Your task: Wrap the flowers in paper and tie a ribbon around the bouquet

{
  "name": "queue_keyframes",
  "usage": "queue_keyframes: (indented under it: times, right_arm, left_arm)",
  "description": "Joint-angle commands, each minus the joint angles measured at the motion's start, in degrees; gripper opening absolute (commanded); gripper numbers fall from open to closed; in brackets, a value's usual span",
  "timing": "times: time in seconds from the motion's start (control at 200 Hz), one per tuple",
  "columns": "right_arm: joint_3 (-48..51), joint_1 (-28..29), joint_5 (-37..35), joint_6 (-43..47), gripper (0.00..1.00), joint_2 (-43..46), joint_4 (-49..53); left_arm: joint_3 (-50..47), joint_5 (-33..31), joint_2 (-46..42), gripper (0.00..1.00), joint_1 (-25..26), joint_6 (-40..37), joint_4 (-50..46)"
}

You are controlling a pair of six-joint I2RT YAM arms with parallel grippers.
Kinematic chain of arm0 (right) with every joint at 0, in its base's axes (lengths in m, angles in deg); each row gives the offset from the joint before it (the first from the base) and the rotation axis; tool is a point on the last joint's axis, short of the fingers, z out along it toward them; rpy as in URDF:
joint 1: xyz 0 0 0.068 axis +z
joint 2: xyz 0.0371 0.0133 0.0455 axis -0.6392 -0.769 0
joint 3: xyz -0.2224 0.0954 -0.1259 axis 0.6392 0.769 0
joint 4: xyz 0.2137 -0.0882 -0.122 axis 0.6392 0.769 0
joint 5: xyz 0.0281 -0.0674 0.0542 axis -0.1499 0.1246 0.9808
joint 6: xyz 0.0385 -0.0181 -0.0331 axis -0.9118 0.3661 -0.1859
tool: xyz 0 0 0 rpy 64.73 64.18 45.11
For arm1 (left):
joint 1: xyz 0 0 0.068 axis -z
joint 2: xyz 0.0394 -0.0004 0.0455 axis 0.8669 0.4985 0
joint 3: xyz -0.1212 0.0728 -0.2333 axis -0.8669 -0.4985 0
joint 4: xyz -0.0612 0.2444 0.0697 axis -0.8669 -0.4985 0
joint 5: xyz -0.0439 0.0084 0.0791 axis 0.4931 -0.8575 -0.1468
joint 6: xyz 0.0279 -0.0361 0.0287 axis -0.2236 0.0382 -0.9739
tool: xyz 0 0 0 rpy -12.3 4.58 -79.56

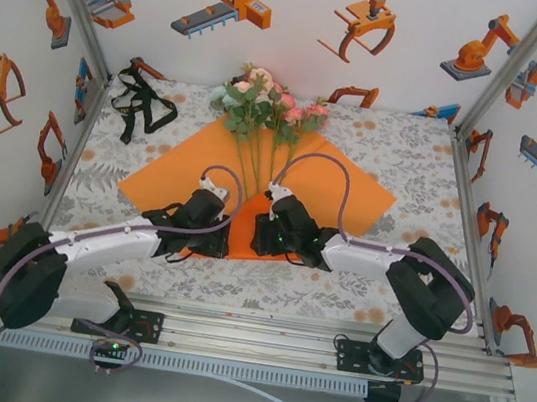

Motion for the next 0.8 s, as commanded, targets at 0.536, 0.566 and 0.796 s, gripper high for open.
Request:
queue_keyframes:
  times: [0.536,0.566,0.796]
  right_arm:
    - [-10.41,-1.38,-9.41,16.96,0.50,2.06,12.35]
    - [-11.51,-1.34,-9.60,17.52,0.51,0.53,11.73]
    - [-19.32,-1.35,-13.36,21.20,0.52,-8.76,12.07]
  left_arm:
    - [3.21,-0.54,-6.86,0.51,-40.72,20.31,-17.11]
    - [3.83,-1.84,-5.29,0.51,-42.88,20.86,-17.44]
    - [7.46,-6.33,4.92,0.60,-49.54,19.70,-12.43]
